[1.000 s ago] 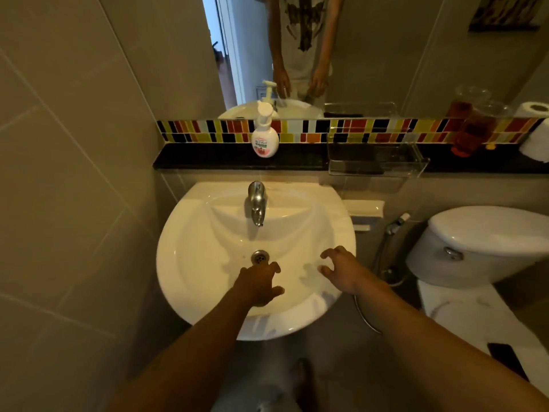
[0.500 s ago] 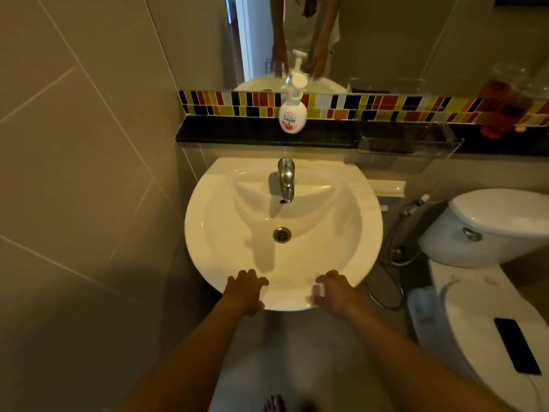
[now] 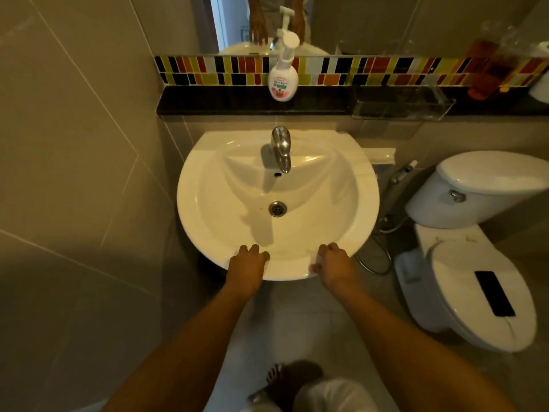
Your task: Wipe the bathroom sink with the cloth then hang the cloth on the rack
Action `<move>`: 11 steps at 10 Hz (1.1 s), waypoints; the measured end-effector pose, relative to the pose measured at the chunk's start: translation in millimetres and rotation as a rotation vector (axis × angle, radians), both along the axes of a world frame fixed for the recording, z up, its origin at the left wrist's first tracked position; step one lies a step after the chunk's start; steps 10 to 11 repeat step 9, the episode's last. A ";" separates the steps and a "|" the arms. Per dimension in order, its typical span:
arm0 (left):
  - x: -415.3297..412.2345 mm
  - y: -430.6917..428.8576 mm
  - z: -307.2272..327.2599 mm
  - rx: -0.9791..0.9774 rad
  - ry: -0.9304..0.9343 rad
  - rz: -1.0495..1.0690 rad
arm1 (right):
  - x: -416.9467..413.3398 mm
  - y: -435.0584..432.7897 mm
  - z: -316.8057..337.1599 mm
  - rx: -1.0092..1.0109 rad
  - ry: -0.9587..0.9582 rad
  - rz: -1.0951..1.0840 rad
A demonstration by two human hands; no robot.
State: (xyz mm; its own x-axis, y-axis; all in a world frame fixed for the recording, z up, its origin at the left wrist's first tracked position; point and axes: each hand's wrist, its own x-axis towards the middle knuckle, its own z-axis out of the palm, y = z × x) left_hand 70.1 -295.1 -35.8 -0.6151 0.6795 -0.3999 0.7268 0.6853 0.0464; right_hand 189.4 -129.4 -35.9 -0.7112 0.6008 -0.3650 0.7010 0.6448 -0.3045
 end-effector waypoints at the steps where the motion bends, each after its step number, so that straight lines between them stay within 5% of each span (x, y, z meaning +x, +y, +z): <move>1: -0.8 1.8 0.0 0.006 0.023 -0.003 | 2.3 0.2 -4.9 -0.011 0.044 -0.008; 4: -5.6 6.2 2.0 -0.017 0.037 -0.042 | -0.2 3.2 -8.1 0.091 0.013 0.042; 6: -4.4 5.4 2.9 -0.022 0.044 -0.048 | 3.9 8.9 4.0 -0.102 0.087 -0.031; 7: -5.9 5.1 -1.9 -0.022 0.043 -0.055 | 9.3 23.7 53.8 -0.273 0.347 -0.107; 9: -7.8 10.3 1.4 -0.044 0.027 -0.068 | 75.9 19.2 264.3 -0.342 1.076 -0.088; 11: -7.8 10.3 1.4 -0.044 0.027 -0.068 | 75.9 19.2 264.3 -0.342 1.076 -0.088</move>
